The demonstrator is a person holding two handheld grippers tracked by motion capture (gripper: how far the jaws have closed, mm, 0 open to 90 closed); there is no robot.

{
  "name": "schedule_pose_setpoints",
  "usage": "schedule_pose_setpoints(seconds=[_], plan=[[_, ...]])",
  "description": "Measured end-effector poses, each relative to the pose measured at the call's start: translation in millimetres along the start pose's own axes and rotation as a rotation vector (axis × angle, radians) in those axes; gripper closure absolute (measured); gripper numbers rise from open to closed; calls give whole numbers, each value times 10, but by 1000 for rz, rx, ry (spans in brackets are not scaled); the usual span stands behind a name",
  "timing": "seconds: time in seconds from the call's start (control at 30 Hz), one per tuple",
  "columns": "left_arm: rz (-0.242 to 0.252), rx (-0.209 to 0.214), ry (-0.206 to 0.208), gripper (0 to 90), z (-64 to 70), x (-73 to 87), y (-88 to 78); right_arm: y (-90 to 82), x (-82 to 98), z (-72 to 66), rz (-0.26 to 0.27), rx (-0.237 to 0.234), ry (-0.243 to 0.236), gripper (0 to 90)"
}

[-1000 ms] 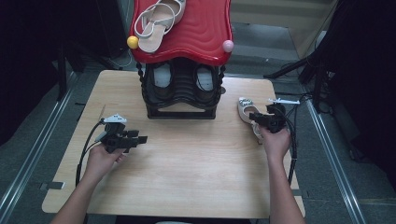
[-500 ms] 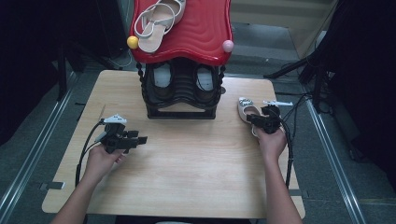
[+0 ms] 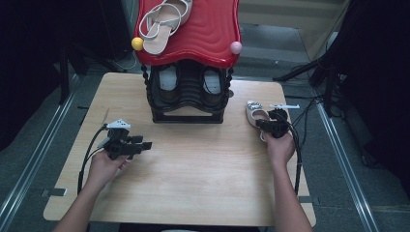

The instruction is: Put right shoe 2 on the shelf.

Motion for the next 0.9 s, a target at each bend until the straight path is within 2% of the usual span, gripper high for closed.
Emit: schedule_pose_setpoints(seconds=[0.17,0.37,0.47,0.63,0.9], plan=[[1,2,0,441,-6,-1,-2,-11,-8,8,-11,-21,27,849],[3,-1,-3,441,-16,-1,-2,-26,-17,14,-15,-30,36,866],[4,-1,-4,441,-21,-1,-3,-60,-40,26,-11,-30,39,869],[4,1,-15,442,-37,6,-6,-153,-76,42,-1,-71,77,878],[6,2,-13,443,-36,3,5,-231,-118,57,-1,-81,85,881]])
Point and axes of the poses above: each handheld gripper's, and its own axes: y roughly forward along the jaws, x roughly out of its underside, z roughly to its right, the point moved 7 cm from there along y, roughly forward along the jaws, and after that the axes turned 4 degrees about y, right-handed, at the moved point
